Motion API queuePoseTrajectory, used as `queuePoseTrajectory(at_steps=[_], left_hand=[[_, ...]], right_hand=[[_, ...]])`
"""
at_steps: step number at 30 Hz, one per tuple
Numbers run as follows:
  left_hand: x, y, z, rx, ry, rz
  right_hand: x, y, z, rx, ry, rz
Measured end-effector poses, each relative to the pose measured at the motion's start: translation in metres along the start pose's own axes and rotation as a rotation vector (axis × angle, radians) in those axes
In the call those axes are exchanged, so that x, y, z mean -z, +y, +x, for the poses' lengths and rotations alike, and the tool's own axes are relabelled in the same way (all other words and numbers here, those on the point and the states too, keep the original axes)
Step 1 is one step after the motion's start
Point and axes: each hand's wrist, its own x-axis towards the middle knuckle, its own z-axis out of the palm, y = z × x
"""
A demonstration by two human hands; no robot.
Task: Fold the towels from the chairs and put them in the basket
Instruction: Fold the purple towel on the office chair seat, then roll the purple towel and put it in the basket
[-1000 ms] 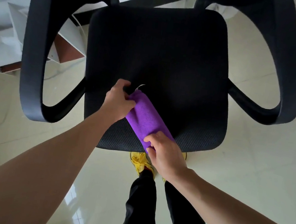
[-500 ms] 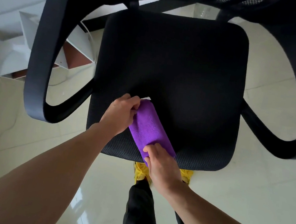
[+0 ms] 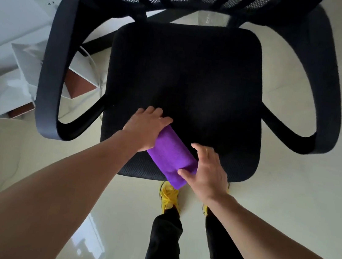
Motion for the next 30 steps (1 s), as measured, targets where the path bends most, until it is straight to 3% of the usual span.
queuePoseTrajectory(at_steps=[2, 4, 9, 15, 25, 30], left_hand=[[0.002, 0.007, -0.009, -0.003, -0.024, 0.028], [0.004, 0.015, -0.023, -0.020, -0.066, 0.054], [0.024, 0.054, -0.065, -0.088, -0.083, -0.106], [0.104, 0.165, -0.082, -0.155, -0.056, -0.295], [0.258, 0.415, -0.037, -0.562, 0.057, -0.023], [0.320, 0.538, -0.014, -0.685, 0.120, 0.081]], right_hand=[[-0.002, 0.001, -0.005, -0.090, -0.191, 0.000], [-0.002, 0.002, -0.015, -0.130, -0.268, -0.021], [0.047, 0.025, -0.063, -0.106, -0.110, 0.062], [0.153, 0.082, -0.141, -0.195, 0.016, 0.128], [0.316, 0.242, -0.277, -0.352, 0.284, 0.149], [0.389, 0.327, -0.326, -0.445, 0.430, 0.161]])
